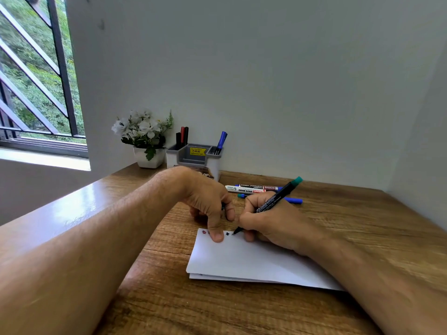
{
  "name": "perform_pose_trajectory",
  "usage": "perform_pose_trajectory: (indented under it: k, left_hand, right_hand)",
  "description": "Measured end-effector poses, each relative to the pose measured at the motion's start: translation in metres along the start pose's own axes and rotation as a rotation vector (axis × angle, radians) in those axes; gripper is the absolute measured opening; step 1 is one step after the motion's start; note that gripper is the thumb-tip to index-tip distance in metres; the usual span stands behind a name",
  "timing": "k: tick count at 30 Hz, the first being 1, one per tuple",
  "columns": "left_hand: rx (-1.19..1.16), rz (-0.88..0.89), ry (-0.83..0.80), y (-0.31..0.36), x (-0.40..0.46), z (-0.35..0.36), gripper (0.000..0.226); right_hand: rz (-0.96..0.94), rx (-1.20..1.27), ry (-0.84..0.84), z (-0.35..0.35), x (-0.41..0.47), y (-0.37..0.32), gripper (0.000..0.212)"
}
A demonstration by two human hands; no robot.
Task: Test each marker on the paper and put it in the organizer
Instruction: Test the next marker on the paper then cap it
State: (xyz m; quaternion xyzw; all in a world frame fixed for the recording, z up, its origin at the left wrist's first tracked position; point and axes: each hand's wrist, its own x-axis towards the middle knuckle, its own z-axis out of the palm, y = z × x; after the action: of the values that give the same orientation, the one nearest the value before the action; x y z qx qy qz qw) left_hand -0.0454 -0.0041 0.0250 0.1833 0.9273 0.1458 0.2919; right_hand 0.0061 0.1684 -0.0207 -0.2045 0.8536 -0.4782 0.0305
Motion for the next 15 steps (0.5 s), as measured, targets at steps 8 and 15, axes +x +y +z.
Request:
perform_pose_trajectory:
  k: [8,15]
  left_hand:
    - [0.01,0.002,-0.006,-0.0027,0.0015,-0.0001,0.052]
    - [0.002,0.002,-0.011,-0.0026,0.0029,-0.001,0.05]
  right_hand:
    - [0.017,0.001,0.001,0.0007,0.0017,-0.0004,0.013]
    - [0.022,0.006,-0.01,-0.0003,0.0015,-0.0014,0.014]
